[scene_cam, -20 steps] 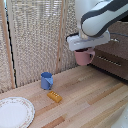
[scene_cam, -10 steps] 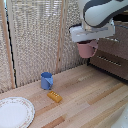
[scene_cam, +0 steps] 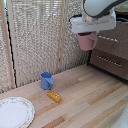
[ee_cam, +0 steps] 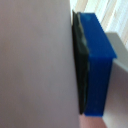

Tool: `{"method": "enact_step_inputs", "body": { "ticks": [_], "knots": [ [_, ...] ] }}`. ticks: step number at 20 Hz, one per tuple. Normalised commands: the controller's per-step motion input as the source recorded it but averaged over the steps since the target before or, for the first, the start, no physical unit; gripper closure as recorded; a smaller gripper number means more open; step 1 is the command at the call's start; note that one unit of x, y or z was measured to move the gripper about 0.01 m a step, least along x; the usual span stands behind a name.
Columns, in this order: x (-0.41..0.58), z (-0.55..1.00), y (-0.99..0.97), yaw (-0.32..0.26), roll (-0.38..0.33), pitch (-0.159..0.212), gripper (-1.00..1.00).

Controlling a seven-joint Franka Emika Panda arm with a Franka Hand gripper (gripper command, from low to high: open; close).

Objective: Propose to navigate your clamp on the clench of the first drawer. Use gentle force to register to the cabinet. Send posterior your swing mandate till over it lurks, a cup of pink essence. Fortify your grip after aiming concentric with the pink cup’s periphery. Manoeuvre the pink towards the cabinet's top. Drop your compression till the cup is resting inside.

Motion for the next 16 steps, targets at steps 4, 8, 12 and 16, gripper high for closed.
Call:
{"method": "enact_step_inputs", "body": {
  "ticks": [4,8,12,16],
  "knots": [
    [0.631,0.89,0.0,-0.088,0.023,0.077,1.0],
    [0.616,0.91,0.0,-0.095,0.013,0.074,1.0],
    [0.549,0.94,-0.03,-0.13,0.0,0.067,1.0],
    [0.481,0.94,-0.08,-0.16,0.0,0.066,1.0]
  ]
}}
